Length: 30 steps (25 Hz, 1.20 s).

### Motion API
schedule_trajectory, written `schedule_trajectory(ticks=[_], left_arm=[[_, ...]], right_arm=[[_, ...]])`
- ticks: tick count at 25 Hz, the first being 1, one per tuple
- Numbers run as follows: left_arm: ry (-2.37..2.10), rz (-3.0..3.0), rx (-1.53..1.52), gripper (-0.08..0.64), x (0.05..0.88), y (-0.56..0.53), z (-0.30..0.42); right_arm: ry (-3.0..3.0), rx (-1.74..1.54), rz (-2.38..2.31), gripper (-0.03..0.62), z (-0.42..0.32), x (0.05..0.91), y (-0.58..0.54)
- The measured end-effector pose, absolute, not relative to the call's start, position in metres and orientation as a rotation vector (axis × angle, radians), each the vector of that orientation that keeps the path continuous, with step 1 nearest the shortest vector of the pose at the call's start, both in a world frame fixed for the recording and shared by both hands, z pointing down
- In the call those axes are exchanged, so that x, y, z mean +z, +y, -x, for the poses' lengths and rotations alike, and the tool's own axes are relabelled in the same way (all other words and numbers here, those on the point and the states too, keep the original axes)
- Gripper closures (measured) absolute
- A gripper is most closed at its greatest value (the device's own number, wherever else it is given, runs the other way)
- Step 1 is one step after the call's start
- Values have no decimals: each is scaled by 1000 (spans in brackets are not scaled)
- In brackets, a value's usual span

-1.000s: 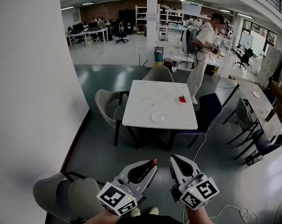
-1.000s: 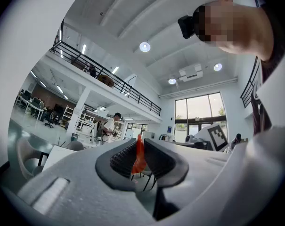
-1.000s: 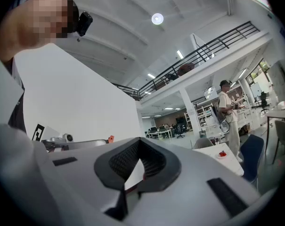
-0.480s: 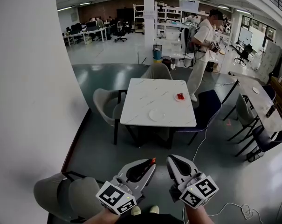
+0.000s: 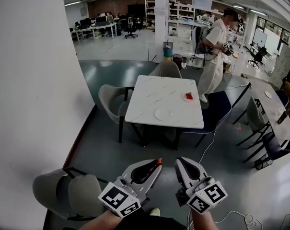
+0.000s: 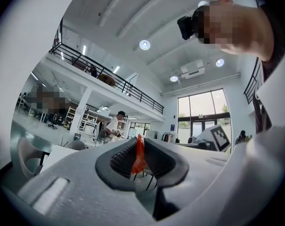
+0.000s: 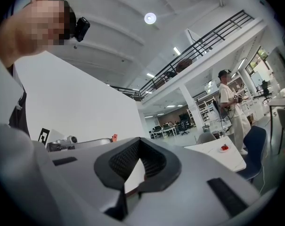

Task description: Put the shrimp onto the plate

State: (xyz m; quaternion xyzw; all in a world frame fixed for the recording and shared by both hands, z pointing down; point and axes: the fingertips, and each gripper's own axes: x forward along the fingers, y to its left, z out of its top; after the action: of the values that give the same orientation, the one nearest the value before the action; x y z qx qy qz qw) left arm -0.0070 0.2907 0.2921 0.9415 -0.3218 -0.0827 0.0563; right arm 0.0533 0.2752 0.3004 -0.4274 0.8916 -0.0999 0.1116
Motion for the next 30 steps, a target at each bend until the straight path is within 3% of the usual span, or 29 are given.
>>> schedule_trajectory(ticks=[11,30], left_arm=[[-968,-2847,-247,500,299,242,6],[-823,-2901,-232,500,310,33,38]], right_arm=[[2627,-326,1271,591,-49,309,227],[2580,-327,1431,591,-15,313,32]])
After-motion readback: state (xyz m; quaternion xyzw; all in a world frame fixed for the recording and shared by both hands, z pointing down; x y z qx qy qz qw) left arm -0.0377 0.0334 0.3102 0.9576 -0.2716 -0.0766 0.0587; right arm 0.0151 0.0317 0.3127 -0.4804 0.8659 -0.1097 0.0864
